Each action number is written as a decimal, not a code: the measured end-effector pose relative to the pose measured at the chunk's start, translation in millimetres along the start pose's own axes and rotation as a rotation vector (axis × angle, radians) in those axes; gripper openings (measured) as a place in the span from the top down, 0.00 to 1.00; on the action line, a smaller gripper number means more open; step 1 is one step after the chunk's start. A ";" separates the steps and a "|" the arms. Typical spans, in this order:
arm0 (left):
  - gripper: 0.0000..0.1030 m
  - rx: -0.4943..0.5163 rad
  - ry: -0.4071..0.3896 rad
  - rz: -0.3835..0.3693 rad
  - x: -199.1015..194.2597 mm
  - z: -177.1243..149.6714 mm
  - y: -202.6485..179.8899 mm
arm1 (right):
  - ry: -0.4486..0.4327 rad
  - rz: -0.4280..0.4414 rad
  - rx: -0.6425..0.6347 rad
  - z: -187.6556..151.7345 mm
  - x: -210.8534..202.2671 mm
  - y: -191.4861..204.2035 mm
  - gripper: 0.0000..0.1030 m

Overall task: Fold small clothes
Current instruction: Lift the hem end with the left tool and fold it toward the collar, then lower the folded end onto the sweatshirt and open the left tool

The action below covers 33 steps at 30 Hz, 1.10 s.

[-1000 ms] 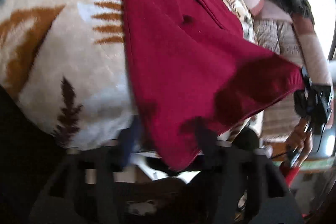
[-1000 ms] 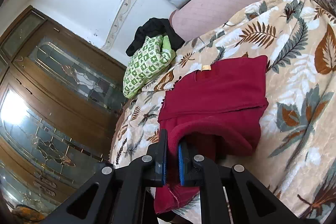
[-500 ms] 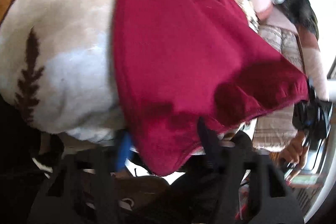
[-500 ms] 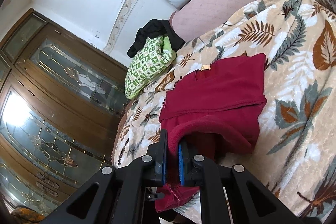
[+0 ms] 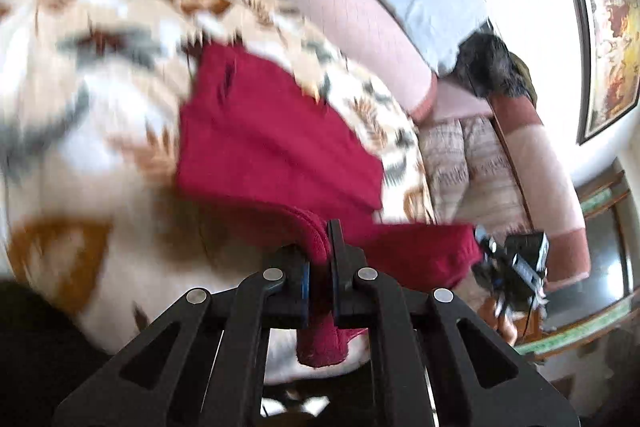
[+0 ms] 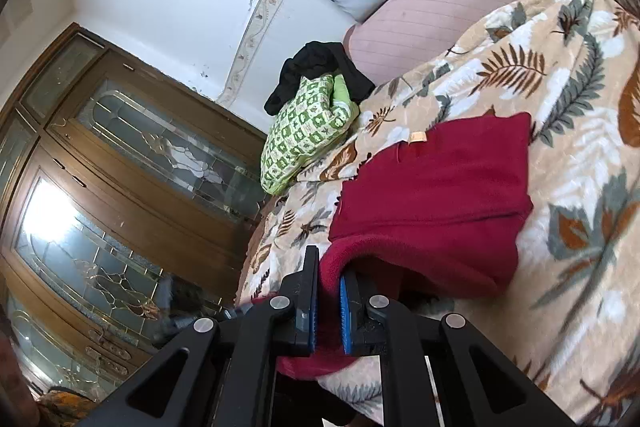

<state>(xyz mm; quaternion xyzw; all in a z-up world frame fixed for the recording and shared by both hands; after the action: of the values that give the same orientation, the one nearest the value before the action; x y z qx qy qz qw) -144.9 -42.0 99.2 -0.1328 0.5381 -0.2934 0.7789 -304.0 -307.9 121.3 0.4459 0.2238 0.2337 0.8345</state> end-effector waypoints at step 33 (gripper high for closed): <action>0.27 -0.039 -0.007 0.193 170.9 173.6 42.4 | -0.133 -0.385 0.094 141.8 42.3 -193.6 0.58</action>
<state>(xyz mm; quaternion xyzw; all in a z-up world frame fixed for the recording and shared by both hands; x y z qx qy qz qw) 70.0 -129.9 14.1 -0.0965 0.5512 -0.2057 0.8028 -151.2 -469.1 21.1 0.4477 0.2601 0.0293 0.8550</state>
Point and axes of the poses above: each gripper's, at about its wrist camera, not at the fingertips, and x roughly the way its jaws point, y to its left, z to its top, the point moved 10 cm from there along x, roughly the way its jaws point, and after that the axes turned 13 degrees about z, right-handed, at the moved point
